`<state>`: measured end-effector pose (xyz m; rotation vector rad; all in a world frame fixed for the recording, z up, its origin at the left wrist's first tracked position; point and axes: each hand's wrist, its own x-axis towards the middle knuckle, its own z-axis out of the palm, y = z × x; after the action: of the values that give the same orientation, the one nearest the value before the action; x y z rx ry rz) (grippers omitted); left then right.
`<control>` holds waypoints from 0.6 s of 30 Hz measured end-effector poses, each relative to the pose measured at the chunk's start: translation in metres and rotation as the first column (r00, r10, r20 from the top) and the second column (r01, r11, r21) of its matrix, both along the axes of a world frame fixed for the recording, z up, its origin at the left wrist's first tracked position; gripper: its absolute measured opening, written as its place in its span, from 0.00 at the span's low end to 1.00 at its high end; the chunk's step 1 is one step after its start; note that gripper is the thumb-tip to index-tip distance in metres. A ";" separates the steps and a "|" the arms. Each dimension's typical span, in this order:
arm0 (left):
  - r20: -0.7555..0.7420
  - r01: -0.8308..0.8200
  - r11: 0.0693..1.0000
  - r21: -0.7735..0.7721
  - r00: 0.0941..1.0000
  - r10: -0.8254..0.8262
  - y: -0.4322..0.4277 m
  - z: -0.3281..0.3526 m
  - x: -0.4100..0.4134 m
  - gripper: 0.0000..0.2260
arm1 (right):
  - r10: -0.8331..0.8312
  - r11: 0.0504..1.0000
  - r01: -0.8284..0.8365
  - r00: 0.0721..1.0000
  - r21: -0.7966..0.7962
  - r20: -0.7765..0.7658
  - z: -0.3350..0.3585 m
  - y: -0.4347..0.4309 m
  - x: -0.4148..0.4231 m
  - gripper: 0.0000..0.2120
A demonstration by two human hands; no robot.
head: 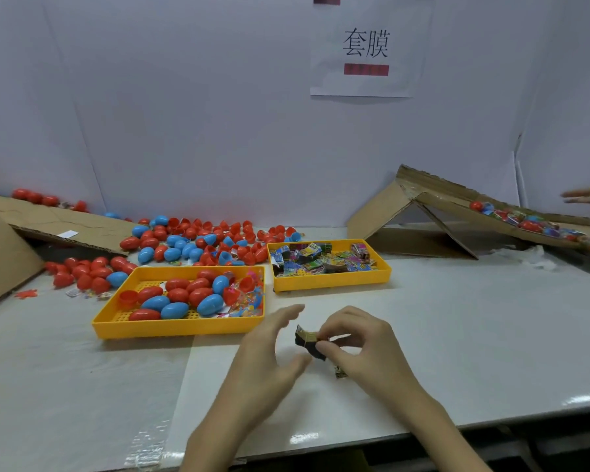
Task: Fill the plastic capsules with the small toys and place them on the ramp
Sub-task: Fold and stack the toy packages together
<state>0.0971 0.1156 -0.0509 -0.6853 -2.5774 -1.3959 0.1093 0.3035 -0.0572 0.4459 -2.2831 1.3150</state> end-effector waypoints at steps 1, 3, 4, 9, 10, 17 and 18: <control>0.010 0.031 1.000 0.000 0.999 -0.031 -0.003 -0.002 0.004 0.29 | 0.030 0.999 -0.030 1.000 -0.012 0.009 -0.001 -0.004 0.004 0.07; 0.060 0.088 0.996 0.016 0.994 -0.089 -0.006 -0.003 0.005 0.29 | 0.062 0.998 -0.062 0.998 -0.002 0.024 -0.005 -0.012 0.010 0.08; 0.095 0.113 0.993 0.037 0.989 -0.116 -0.007 -0.004 0.005 0.27 | 0.064 0.998 -0.064 0.997 0.018 0.035 -0.007 -0.014 0.012 0.08; 0.107 0.083 0.995 0.061 0.990 -0.089 -0.015 -0.012 0.003 0.24 | 0.060 0.989 -0.077 0.990 0.126 0.130 -0.009 -0.016 0.017 0.11; 0.099 0.065 0.996 0.065 0.993 -0.072 -0.015 -0.014 0.002 0.24 | 0.057 0.987 -0.076 0.989 0.140 0.136 -0.008 -0.015 0.017 0.12; 0.100 0.005 0.998 0.059 0.995 -0.011 -0.015 -0.014 0.001 0.24 | 0.002 0.968 -0.033 0.992 0.247 0.125 -0.008 -0.016 0.017 0.15; 0.113 0.005 0.998 0.069 0.993 -0.013 -0.016 -0.014 0.001 0.23 | -0.007 0.969 -0.023 0.993 0.244 0.118 -0.008 -0.016 0.017 0.14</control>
<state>0.0982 0.0996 -0.0648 -0.6260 -2.5998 -1.5614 0.1266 0.2875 -0.0653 0.4700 -2.5593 1.0921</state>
